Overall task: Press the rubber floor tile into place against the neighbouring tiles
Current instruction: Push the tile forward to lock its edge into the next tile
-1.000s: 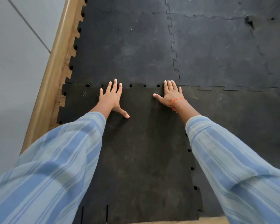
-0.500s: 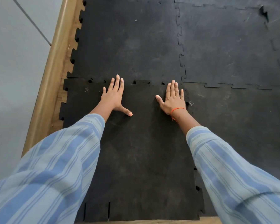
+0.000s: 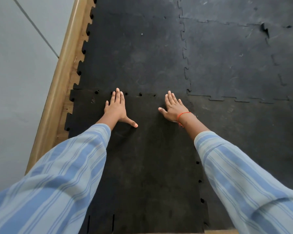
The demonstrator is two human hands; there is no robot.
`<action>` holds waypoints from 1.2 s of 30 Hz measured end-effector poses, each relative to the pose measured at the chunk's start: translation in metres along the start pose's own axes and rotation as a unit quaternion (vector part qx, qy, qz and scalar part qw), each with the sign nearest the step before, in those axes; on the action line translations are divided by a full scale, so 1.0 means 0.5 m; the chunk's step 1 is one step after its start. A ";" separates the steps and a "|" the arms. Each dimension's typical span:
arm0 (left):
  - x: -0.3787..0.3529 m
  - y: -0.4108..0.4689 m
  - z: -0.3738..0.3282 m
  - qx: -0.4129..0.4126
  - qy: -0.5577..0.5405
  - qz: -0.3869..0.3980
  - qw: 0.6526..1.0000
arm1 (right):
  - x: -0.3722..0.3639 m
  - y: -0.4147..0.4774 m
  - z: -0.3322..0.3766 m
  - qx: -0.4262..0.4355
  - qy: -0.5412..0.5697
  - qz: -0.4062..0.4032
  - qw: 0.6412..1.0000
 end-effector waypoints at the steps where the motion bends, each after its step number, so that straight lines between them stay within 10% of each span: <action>1: 0.004 0.001 0.001 -0.001 0.006 0.006 1.000 | -0.002 0.005 0.032 0.034 0.000 -0.004 0.999; 19: 0.003 0.031 0.050 -0.069 0.045 0.039 0.996 | -0.022 0.049 0.129 0.042 -0.046 0.059 0.996; 28: -0.029 -0.019 0.151 0.094 -0.056 -0.059 0.992 | -0.066 0.011 0.091 -0.007 -0.029 -0.015 0.999; 36: 0.002 -0.010 0.168 0.106 -0.052 0.026 0.993 | -0.063 0.020 0.095 -0.008 -0.024 0.002 1.000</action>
Point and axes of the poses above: each hand's wrist, its own y-axis towards the middle knuckle, its own x-axis out of the back of the hand, z = x × y, the point moved 1 cm from there along y, towards the middle knuckle, and after that the axes turned 1 degree about -x, right-handed, at the moved point
